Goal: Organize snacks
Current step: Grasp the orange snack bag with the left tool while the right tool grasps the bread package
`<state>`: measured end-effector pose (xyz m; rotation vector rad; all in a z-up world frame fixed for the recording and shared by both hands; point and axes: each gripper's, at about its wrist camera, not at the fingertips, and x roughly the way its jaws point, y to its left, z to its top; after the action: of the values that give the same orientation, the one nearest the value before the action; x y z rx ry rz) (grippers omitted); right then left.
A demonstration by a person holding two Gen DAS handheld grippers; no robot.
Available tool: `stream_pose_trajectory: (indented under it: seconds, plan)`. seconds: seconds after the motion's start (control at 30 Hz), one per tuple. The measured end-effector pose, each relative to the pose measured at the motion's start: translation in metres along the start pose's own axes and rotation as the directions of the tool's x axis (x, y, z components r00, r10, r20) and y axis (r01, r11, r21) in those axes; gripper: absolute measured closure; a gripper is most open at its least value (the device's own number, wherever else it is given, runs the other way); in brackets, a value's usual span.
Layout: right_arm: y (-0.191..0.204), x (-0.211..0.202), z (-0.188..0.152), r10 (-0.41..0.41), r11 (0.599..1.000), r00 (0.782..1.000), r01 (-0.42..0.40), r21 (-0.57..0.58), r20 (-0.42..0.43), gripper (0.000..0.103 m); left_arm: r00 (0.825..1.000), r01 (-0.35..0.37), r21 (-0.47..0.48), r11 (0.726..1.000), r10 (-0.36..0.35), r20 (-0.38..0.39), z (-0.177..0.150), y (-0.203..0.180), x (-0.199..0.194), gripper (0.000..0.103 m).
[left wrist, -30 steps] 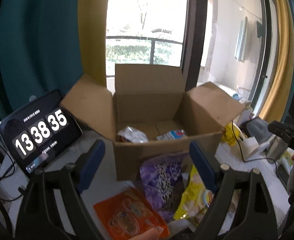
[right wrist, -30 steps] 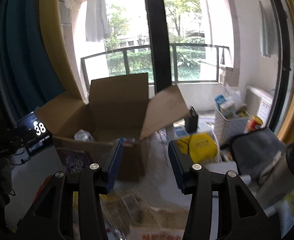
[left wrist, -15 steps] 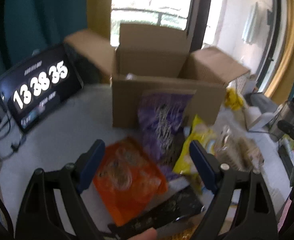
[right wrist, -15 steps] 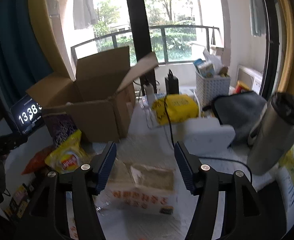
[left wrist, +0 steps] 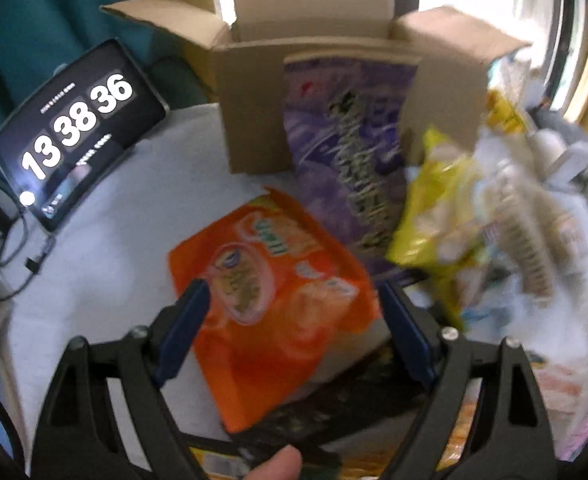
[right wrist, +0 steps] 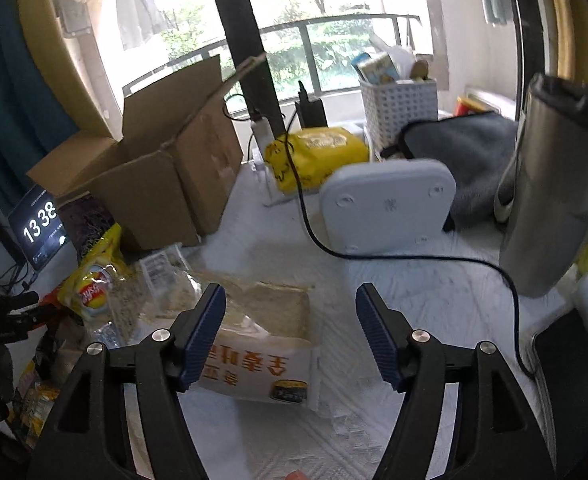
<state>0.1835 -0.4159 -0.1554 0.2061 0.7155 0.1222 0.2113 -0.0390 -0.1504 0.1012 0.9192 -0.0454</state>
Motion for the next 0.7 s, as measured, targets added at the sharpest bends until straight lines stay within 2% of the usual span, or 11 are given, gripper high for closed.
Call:
stream_pose_trajectory:
  seconds: [0.07, 0.3, 0.37, 0.43, 0.57, 0.63, 0.7]
  plan:
    - [-0.004, 0.005, -0.003, 0.006, 1.000, 1.000, -0.005, 0.016, -0.017, 0.030, 0.999, -0.036, 0.009, 0.999, 0.036, -0.016, 0.002, 0.003, 0.007, 0.016]
    - [-0.009, 0.029, -0.015, 0.033, 0.998, 0.996, -0.029, 0.054, -0.088, 0.017, 0.999, -0.039, 0.008, 0.999, 0.039, -0.002, 0.007, 0.022, 0.016, 0.017]
    - [-0.011, 0.034, -0.016, 0.062, 0.995, 0.993, -0.053, 0.087, -0.100, 0.016, 0.999, -0.029, 0.000, 1.000, 0.029, -0.013, 0.007, 0.027, 0.019, 0.025]
    - [-0.014, 0.039, -0.017, 0.097, 0.987, 0.989, -0.081, 0.138, -0.116, 0.016, 0.999, -0.015, -0.008, 1.000, 0.015, -0.031, 0.006, 0.031, 0.024, 0.040]
    - [-0.015, 0.049, -0.020, 0.184, 0.966, 0.973, -0.154, 0.207, -0.137, 0.016, 1.000, 0.016, -0.014, 1.000, -0.017, -0.022, 0.005, 0.033, 0.025, 0.049]
    - [-0.010, 0.050, -0.020, 0.178, 0.968, 0.975, -0.149, 0.200, -0.132, 0.015, 1.000, 0.016, -0.001, 1.000, -0.016, -0.010, 0.005, 0.032, 0.025, 0.060]
    - [-0.006, 0.052, -0.020, 0.193, 0.968, 0.971, -0.164, 0.191, -0.140, 0.015, 1.000, 0.016, 0.005, 1.000, -0.016, 0.000, 0.005, 0.033, 0.026, 0.064]
